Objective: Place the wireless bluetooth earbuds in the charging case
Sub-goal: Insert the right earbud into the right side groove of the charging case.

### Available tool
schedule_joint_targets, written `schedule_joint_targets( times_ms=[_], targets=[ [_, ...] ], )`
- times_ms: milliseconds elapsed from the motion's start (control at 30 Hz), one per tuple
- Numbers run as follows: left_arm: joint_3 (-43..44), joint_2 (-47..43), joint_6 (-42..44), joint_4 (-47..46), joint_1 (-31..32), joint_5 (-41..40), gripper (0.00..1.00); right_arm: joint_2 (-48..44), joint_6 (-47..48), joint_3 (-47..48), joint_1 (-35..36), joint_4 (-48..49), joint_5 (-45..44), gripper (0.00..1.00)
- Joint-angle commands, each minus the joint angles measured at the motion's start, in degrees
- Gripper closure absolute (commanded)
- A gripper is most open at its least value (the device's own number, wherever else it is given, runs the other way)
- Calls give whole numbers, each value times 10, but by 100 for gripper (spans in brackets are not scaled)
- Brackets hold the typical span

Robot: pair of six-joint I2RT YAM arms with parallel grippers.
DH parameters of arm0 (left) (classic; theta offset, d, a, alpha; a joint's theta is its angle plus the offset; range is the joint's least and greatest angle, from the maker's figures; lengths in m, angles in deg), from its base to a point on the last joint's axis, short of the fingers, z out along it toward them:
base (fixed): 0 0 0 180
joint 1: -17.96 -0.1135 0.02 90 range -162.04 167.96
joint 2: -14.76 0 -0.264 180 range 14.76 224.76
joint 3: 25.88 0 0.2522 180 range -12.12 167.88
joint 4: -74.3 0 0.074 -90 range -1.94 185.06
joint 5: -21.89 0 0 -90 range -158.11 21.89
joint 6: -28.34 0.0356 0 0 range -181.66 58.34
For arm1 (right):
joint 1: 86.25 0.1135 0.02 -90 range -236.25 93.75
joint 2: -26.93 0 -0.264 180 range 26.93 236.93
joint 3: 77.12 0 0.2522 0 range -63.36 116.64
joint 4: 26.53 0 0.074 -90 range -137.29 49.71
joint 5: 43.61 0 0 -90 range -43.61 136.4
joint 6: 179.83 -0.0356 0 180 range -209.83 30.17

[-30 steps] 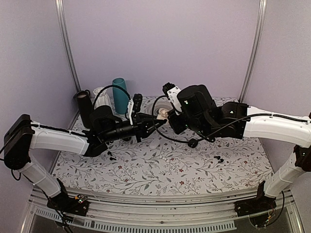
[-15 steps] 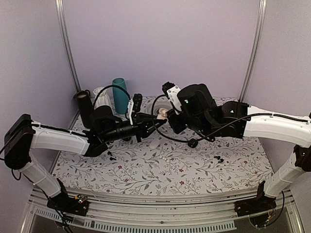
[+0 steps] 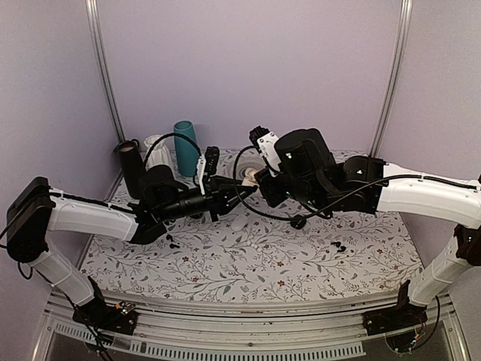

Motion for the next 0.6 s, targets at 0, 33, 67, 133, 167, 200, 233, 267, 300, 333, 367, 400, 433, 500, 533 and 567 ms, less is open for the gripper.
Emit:
schedule_joint_targets(
  times_ms=[0,33,67,133,167,200,233,267,300,333,367,400,433,500,533,567],
  targets=[
    [-2,-7,-7,-57,-9,-7,100,8,-14,15,3,-14,40,66],
    [-4,-8,-8,-61,-10,-6,100,7,-17,16,2,-14,44,66],
    [-7,-9,-10,-65,-11,-7,100,5,-19,18,0,-14,48,66],
    [-10,-11,-13,-72,-13,-7,100,2,-26,21,-3,-15,59,66],
    [-12,-11,-14,-75,-14,-7,100,1,-28,22,-5,-15,68,66],
    [-14,-11,-16,-79,-15,-7,100,-1,-32,23,-8,-15,75,66],
    [-14,-11,-18,-82,-15,-6,100,-3,-35,23,-10,-14,83,65],
    [-15,-11,-20,-87,-15,-5,100,-4,-39,24,-13,-15,90,65],
    [-17,-11,-20,-91,-16,-4,100,-5,-43,25,-16,-15,96,65],
    [-18,-10,-22,-98,-17,-4,100,-6,-46,25,-18,-15,103,65],
    [-20,-10,-23,-105,-18,-3,100,-8,-50,26,-21,-15,110,65],
    [-22,-10,-27,-109,-18,-2,100,-8,-54,26,-24,-16,115,65],
    [-23,-10,-29,-115,-19,-2,100,-8,-56,27,-25,-17,117,65],
    [-25,-10,-32,-123,-21,0,100,-10,-60,29,-27,-18,120,65],
    [-25,-9,-33,-126,-21,0,100,-10,-62,28,-29,-18,122,65],
    [-25,-9,-34,-128,-22,1,100,-11,-64,29,-31,-18,124,65]
  ],
)
